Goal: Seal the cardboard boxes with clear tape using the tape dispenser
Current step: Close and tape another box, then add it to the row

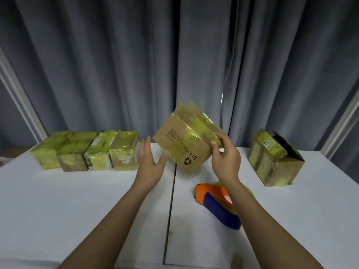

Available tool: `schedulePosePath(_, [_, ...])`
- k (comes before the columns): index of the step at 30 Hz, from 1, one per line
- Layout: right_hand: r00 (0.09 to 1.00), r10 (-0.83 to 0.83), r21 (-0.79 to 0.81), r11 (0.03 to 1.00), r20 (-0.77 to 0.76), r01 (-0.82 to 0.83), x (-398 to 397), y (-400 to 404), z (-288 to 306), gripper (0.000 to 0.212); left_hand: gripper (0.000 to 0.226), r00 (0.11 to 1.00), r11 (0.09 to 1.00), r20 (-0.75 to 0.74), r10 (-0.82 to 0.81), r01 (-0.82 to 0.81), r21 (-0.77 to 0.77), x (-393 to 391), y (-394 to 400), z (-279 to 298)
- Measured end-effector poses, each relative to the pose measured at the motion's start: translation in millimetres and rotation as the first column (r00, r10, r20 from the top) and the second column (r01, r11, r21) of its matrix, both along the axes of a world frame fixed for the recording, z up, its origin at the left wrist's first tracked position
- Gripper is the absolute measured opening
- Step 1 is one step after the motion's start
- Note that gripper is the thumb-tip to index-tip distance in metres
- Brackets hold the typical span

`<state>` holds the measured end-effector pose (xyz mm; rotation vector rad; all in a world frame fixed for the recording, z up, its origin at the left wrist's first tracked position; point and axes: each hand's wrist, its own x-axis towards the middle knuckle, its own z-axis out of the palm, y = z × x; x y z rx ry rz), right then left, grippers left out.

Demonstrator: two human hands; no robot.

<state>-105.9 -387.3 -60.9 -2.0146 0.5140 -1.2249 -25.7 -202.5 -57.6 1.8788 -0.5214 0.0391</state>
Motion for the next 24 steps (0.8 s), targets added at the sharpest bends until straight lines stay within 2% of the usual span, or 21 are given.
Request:
schedulePosePath(3, [0.988, 0.152, -0.064, 0.987, 0.03, -0.15, -14, 29, 4, 0.021, 0.091, 0.991, 0.992, 0.113, 0.066, -0.052, -0.116, -4, 32, 17])
schedulePosePath(5, [0.97, 0.241, -0.103, 0.966, 0.02, -0.238, -20, 49, 1, 0.018, 0.089, 0.985, 0.988, 0.154, 0.081, -0.059, -0.143, -5, 56, 19])
schedulePosePath(9, [0.948, 0.316, -0.136, 0.939, -0.027, -0.316, -32, 84, -12, 0.02, 0.037, 0.988, 0.995, 0.142, 0.064, -0.054, -0.079, -22, 91, 2])
schedulePosePath(11, [0.936, 0.345, -0.133, 0.927, -0.066, -0.351, -41, 97, -21, 0.02, 0.028, 0.993, 0.994, 0.098, 0.07, -0.06, -0.096, -37, 104, -11])
schedulePosePath(14, [0.914, 0.393, -0.074, 0.913, -0.097, -0.401, -61, 111, -32, 0.021, 0.031, 0.994, 0.99, 0.073, 0.077, -0.068, -0.12, -50, 120, -29])
schedulePosePath(19, [0.893, 0.445, 0.112, 0.893, -0.068, -0.436, -86, 115, -41, 0.034, 0.035, 0.999, 0.988, 0.038, -0.012, 0.018, -0.151, -67, 128, -48])
schedulePosePath(21, [0.883, 0.457, 0.184, 0.882, -0.107, -0.434, -93, 112, -45, 0.04, 0.034, 0.998, 0.989, 0.031, -0.058, 0.061, -0.135, -69, 132, -55])
schedulePosePath(24, [0.843, 0.479, 0.169, 0.877, -0.244, -0.449, -100, 107, -49, 0.039, 0.027, 0.99, 0.988, -0.003, -0.143, 0.143, -0.058, -62, 142, -63])
